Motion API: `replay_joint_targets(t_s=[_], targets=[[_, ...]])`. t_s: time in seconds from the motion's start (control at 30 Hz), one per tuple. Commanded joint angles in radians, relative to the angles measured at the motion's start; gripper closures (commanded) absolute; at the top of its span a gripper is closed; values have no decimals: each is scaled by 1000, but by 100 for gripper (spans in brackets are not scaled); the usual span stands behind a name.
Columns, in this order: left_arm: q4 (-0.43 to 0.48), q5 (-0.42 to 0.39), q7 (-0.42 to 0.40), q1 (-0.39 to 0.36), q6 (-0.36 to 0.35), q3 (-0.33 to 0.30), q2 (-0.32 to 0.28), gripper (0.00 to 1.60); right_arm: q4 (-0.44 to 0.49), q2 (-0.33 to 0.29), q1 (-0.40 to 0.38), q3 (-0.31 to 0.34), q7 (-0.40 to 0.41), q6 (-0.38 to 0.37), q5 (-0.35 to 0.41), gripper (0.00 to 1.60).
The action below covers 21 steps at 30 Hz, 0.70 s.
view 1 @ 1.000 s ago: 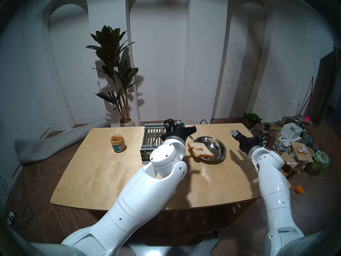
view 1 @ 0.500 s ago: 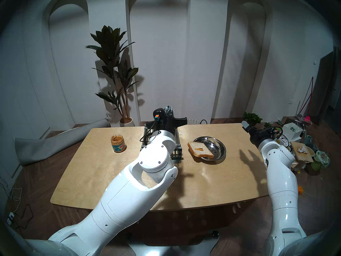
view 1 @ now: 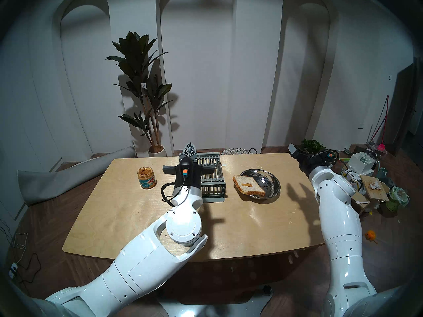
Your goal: Spread peanut butter over the slice of bread with the knife
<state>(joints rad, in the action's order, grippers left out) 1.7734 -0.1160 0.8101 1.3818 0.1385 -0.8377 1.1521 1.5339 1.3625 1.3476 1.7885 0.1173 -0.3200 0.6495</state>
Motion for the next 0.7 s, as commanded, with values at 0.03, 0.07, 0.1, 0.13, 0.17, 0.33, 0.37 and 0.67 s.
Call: replay_joint_targets(t_s=[0.03, 0.07, 0.1, 0.13, 0.17, 0.33, 0.37, 0.67], targets=[[-92, 72, 9, -49, 114, -10, -8, 160, 45, 14, -17, -31, -12, 60, -40, 0], [-95, 63, 1, -51, 127, -12, -9, 160, 44, 16, -16, -32, -14, 65, -43, 0], [-95, 63, 1, -51, 127, -12, -9, 160, 44, 16, -16, -32, -14, 65, -43, 0], [-99, 60, -6, -54, 129, -11, -12, 160, 42, 17, -15, -33, -16, 73, -47, 0], [-105, 54, -8, -55, 138, -11, -11, 160, 39, 18, -15, -34, -17, 79, -49, 0], [-106, -36, -69, -38, 195, -23, -29, 160, 21, 22, -15, -31, -17, 109, -55, 0], [-106, -45, -79, -36, 199, -23, -33, 160, 18, 22, -15, -31, -17, 113, -56, 0], [-146, -76, -110, -47, 191, -11, -24, 160, -16, 15, -18, -32, 6, 148, -69, 0]])
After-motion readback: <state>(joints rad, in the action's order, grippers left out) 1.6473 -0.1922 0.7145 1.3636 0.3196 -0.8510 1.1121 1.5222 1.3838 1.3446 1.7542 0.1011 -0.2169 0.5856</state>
